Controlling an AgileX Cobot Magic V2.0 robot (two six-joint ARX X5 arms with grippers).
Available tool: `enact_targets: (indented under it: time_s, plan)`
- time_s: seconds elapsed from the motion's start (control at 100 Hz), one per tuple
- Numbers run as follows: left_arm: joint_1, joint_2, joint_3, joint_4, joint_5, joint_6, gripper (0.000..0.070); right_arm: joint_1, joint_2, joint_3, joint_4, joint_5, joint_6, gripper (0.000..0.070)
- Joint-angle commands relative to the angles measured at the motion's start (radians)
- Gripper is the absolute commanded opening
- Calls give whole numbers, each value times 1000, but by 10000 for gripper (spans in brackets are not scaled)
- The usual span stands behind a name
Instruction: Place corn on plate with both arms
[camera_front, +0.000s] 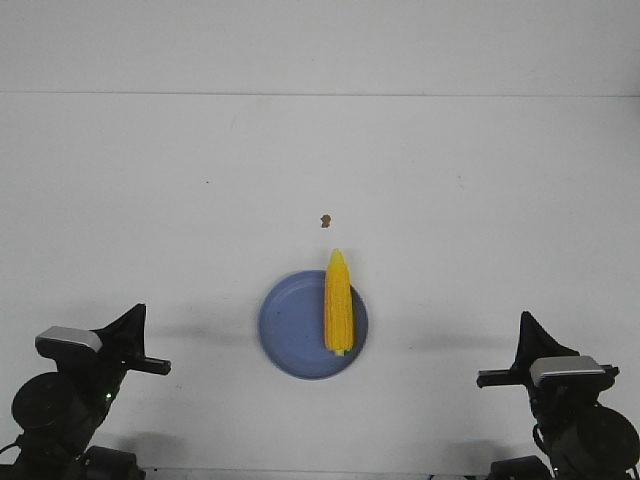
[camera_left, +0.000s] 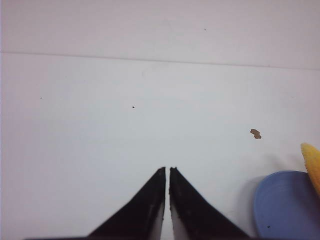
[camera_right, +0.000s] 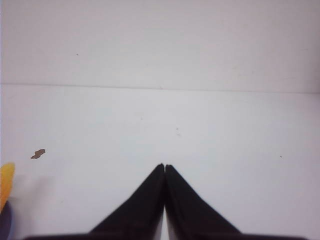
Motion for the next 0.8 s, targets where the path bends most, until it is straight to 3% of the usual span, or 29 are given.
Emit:
enact_targets:
  time_s: [0.0, 0.15, 0.39, 0.55, 0.79]
  plan:
    - [-1, -1, 13, 8, -1, 1, 12, 1, 3, 10, 10, 3, 3, 0]
    - [-1, -18, 2, 40, -5, 33, 12, 1, 3, 10, 10, 3, 3, 0]
    - [8, -159, -215, 319, -7, 34, 12, 1, 3, 10, 10, 3, 3, 0]
    - [41, -275, -340, 333, -7, 34, 12, 1, 3, 10, 10, 3, 3, 0]
    - [57, -270, -444, 427, -8, 41, 12, 1, 3, 10, 10, 3, 3, 0]
